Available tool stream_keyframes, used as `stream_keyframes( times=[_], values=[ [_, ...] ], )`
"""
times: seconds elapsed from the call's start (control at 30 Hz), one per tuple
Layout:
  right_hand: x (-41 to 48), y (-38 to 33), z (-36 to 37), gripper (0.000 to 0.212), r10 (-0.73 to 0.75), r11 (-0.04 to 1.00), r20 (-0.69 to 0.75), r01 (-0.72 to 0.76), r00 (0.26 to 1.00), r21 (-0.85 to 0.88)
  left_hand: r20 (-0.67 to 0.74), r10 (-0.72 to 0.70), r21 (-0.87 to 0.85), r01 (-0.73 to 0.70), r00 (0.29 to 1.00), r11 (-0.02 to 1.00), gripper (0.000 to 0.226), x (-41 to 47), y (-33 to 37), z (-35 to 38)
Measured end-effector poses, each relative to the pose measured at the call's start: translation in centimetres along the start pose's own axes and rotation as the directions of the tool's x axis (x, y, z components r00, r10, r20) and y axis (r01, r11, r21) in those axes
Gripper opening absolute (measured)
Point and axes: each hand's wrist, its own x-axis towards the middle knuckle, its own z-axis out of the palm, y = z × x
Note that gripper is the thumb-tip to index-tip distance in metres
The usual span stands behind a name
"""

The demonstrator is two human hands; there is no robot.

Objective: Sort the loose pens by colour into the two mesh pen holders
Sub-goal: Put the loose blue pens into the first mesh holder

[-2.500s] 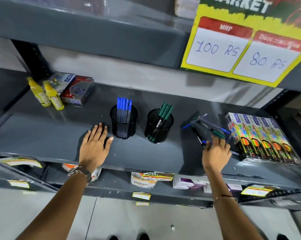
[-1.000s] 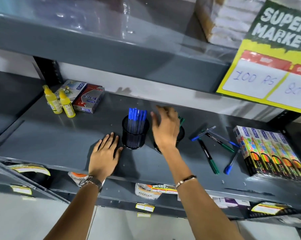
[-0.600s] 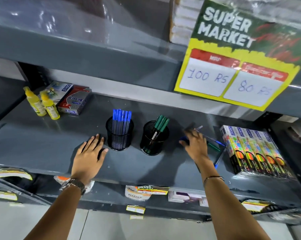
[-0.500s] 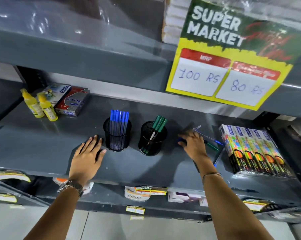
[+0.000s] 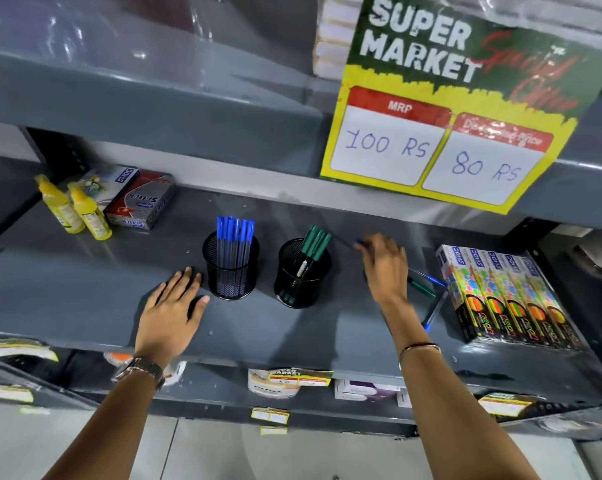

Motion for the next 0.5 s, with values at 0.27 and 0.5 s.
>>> stream_keyframes(
  times=[0.27,0.5],
  values=[
    [6.1,-10.9,-4.0,0.029,0.159,0.895,-0.319,0.001,0.935,0.447,0.021,-0.004,-0.007,0.004,1.000,1.000,0.062,0.0,0.1,-0.2],
    [4.4,-19.4,-1.3,0.013,0.056,0.780,-0.101,0.019,0.993,0.625,0.028,-0.011,-0.049,0.012,1.000,0.999,0.060,0.0,0.0,-0.5]
  ],
)
